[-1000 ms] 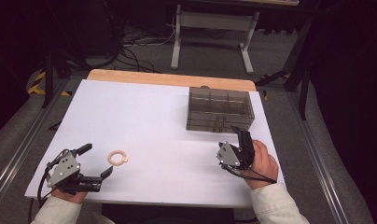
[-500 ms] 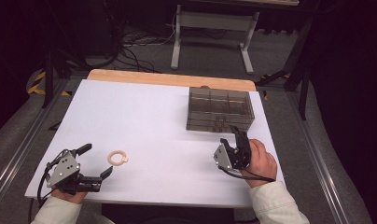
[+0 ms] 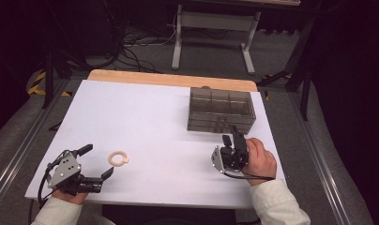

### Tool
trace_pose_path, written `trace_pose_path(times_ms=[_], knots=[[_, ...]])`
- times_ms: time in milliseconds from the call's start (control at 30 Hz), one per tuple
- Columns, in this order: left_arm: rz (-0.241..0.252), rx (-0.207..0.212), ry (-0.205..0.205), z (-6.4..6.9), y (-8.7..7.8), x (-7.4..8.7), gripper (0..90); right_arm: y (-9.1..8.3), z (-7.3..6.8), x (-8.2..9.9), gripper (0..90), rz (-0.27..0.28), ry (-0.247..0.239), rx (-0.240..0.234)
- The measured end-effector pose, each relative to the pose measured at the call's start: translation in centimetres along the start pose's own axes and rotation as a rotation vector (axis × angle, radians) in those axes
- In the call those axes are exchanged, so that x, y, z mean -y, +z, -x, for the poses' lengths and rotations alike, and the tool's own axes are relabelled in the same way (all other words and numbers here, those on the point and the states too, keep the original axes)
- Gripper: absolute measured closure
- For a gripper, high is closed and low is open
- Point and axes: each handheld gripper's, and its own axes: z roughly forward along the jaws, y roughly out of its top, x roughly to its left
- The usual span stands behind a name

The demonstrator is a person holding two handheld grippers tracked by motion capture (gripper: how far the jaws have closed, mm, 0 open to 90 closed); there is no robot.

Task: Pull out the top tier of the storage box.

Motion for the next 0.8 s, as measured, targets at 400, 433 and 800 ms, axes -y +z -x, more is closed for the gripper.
trace_pose_path(times_ms=[400, 433, 800], knots=[[0.000, -0.008, -0.005, 0.1, 0.0, 0.0, 0.5, 1.0, -0.5, -0.4, 48.2, -0.029, -0.069, 0.020], [-0.001, -0.003, -0.001, 0.0, 0.0, 0.0, 0.5, 1.1, -0.5, -0.5, 48.8, -0.031, -0.076, 0.021], [-0.006, -0.003, 0.001, 0.0, 0.0, 0.0, 0.6, 2.3, -1.2, -0.8, 54.8, -0.068, -0.163, 0.053]])
